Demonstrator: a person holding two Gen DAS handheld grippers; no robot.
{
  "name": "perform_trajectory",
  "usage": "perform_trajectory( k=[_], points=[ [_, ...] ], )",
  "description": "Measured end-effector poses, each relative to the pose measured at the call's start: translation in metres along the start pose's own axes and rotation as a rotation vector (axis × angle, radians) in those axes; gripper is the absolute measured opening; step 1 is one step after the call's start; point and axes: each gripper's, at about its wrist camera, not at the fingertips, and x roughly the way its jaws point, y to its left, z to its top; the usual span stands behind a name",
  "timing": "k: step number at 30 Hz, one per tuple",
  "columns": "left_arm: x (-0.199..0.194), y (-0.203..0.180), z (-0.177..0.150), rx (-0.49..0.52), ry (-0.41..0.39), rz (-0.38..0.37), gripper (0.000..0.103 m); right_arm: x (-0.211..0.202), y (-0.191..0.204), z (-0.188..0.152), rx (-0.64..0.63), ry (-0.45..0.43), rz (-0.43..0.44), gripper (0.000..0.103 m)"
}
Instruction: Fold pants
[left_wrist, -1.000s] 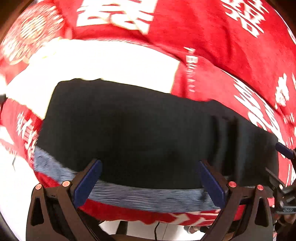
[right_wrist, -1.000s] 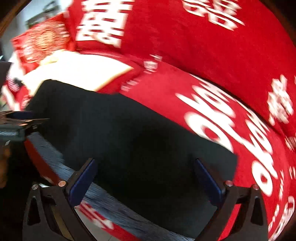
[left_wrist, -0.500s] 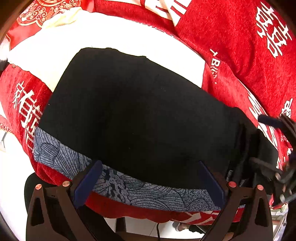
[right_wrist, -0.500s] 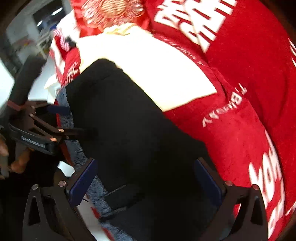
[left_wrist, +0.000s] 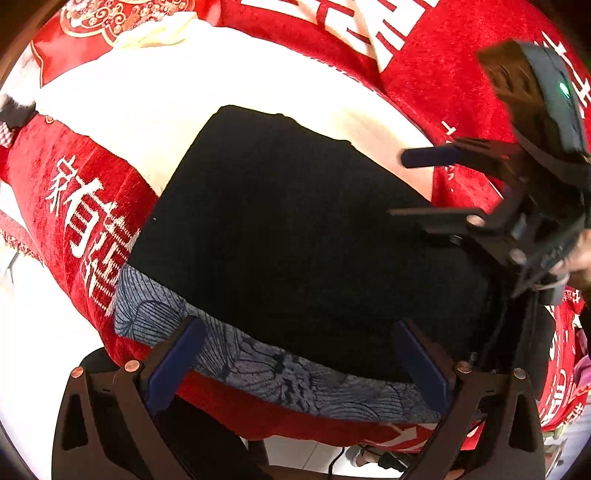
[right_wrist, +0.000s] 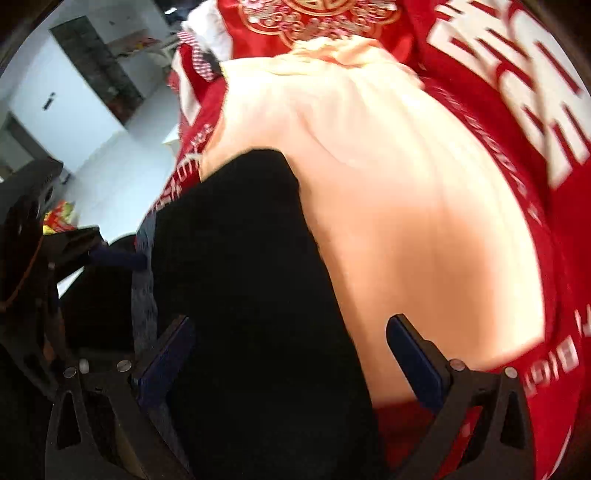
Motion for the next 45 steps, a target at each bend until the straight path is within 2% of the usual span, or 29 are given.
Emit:
perform_trajectory(
  k=[4, 6, 8, 9, 11, 12, 13, 15, 20, 24, 26, 34, 39, 42, 45],
  points=[
    [0.005, 0.000, 0.003, -0.001, 0.012, -0.001, 0.103, 0.023, 0.009, 0.011, -0.039, 0.009, 0.094, 0.102],
    [0.007, -0.002, 0.005, 0.003, 0.017, -0.002, 0.103, 0.033, 0.016, 0.015, -0.064, 0.037, 0.093, 0.095],
    [0.008, 0.000, 0.006, -0.002, 0.017, -0.011, 0.103, 0.033, 0.020, 0.016, -0.075, 0.051, 0.093, 0.093],
    [0.008, 0.001, 0.008, -0.006, 0.017, -0.017, 0.103, 0.033, 0.020, 0.016, -0.067, 0.058, 0.089, 0.089],
    [0.004, 0.004, 0.007, -0.007, 0.014, -0.028, 0.103, 0.028, 0.018, 0.013, -0.058, 0.056, 0.070, 0.077],
    [0.002, 0.006, 0.008, -0.004, 0.010, -0.033, 0.103, 0.024, 0.016, 0.012, -0.044, 0.052, 0.073, 0.063],
    [-0.002, 0.008, 0.010, 0.004, 0.004, -0.039, 0.103, 0.020, 0.015, 0.012, -0.033, 0.044, 0.066, 0.042],
    [-0.015, 0.015, 0.014, 0.031, -0.024, -0.045, 0.103, 0.004, 0.017, 0.008, -0.046, 0.011, 0.061, 0.024],
    [-0.054, 0.044, 0.035, 0.120, -0.108, -0.094, 0.103, -0.022, 0.044, 0.002, -0.105, -0.042, 0.035, 0.021],
    [-0.066, 0.079, 0.058, 0.150, -0.104, -0.190, 0.103, -0.049, 0.056, -0.009, -0.137, -0.098, 0.033, 0.020],
    [-0.062, 0.089, 0.067, 0.169, -0.093, -0.199, 0.103, -0.057, 0.061, -0.015, -0.137, -0.118, 0.039, 0.020],
    [-0.041, 0.058, 0.074, 0.462, -0.104, -0.272, 0.103, -0.071, 0.068, -0.026, -0.131, -0.145, 0.059, 0.020],
    [-0.024, 0.054, 0.085, 0.517, -0.046, -0.422, 0.103, -0.078, 0.069, -0.036, -0.124, -0.124, 0.064, 0.020],
    [-0.015, 0.060, 0.087, 0.528, 0.023, -0.527, 0.103, -0.085, 0.068, -0.040, -0.110, -0.136, 0.075, 0.020],
    [-0.017, 0.060, 0.090, 0.554, 0.051, -0.555, 0.103, -0.089, 0.069, -0.043, -0.115, -0.145, 0.072, 0.020]
  ],
)
